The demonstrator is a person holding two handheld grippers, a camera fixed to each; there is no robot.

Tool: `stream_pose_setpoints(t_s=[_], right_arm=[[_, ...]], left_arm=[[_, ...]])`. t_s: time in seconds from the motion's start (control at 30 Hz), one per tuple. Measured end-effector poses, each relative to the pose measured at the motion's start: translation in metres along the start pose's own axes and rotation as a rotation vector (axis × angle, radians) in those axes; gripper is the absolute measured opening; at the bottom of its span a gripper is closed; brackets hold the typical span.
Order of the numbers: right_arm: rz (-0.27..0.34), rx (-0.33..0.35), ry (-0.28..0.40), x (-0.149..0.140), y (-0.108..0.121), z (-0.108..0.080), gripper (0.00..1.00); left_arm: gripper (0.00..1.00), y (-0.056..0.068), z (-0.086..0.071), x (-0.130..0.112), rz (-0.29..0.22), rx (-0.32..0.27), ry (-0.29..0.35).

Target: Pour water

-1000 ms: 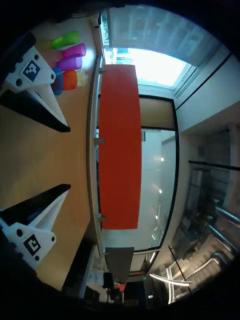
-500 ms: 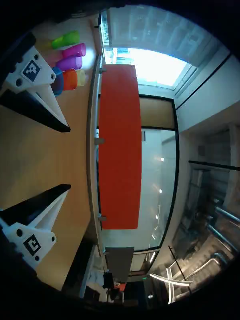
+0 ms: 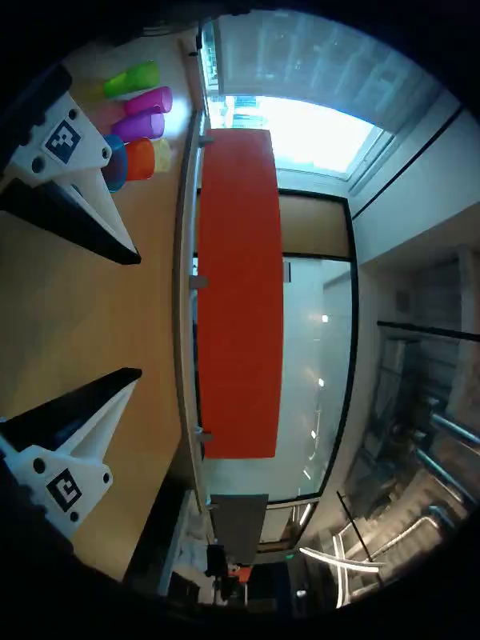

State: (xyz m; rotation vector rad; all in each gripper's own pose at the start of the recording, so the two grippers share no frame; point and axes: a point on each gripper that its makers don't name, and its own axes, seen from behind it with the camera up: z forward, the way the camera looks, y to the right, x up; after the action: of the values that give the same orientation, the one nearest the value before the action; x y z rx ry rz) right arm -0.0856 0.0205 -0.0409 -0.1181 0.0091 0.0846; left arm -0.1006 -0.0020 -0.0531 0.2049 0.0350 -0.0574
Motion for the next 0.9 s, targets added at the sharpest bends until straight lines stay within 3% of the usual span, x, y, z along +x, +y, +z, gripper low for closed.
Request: stream_pose_setpoints(t_s=[0.9], right_arm=[[-0.001,0.000,0.000,0.0006,-0.0006,-0.0006,1.00]], left_arm=[[0.92,-0.0009,-0.0013,0.0084,-0.001,-0.001,-0.003]])
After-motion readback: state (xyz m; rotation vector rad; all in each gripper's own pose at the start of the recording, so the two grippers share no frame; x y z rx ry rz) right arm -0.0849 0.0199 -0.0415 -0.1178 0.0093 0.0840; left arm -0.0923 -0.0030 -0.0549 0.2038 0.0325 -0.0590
